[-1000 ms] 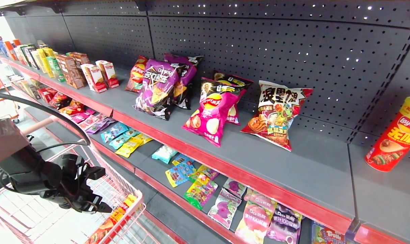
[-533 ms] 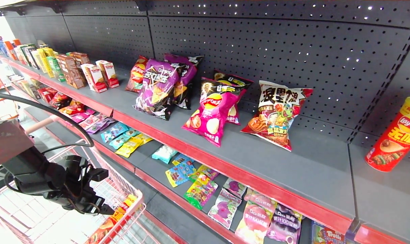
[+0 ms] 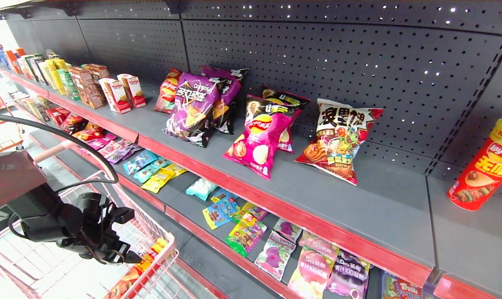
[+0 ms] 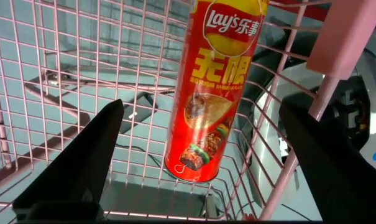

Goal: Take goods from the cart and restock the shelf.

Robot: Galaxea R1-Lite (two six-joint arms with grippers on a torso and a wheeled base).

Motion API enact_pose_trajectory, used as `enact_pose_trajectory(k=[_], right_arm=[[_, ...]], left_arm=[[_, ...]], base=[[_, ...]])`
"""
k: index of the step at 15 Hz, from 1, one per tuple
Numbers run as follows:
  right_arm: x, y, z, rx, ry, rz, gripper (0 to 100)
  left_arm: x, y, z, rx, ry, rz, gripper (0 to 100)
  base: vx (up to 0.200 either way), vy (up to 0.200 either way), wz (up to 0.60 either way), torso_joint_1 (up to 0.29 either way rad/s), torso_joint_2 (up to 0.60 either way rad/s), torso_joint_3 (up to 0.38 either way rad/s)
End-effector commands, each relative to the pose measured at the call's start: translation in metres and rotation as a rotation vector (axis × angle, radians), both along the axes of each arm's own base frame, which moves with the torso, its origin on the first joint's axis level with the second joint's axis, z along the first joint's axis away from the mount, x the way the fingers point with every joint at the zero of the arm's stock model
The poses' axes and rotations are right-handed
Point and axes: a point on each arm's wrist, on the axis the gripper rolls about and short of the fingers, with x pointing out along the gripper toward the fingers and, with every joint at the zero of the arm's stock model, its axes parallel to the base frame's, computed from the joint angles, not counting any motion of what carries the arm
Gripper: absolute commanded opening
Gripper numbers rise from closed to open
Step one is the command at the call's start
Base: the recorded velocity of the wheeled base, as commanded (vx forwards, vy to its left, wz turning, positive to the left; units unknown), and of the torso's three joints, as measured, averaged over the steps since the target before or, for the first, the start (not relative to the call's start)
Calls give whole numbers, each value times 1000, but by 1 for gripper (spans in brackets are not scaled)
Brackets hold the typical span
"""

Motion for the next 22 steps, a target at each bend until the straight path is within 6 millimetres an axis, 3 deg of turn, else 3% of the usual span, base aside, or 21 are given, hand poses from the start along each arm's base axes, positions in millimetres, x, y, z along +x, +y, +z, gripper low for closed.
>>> enact_pose_trajectory(k=[1, 7, 16, 22], right_arm=[[0, 0, 0, 1, 0, 0, 100], [0, 0, 0, 1, 0, 0, 100], [0, 0, 0, -1, 0, 0, 100], [0, 0, 0, -1, 0, 0, 100]], left_arm=[[0, -1, -1, 1, 4, -4, 100], [1, -2, -3, 0, 6, -5, 100], [2, -2, -2, 1, 1, -5, 100], [2, -2, -2, 1, 1, -7, 100]], base=[[0, 0, 0, 0, 0, 0], [0, 0, 0, 0, 0, 0], [0, 0, 0, -148, 329, 179], [0, 0, 0, -10, 21, 11]])
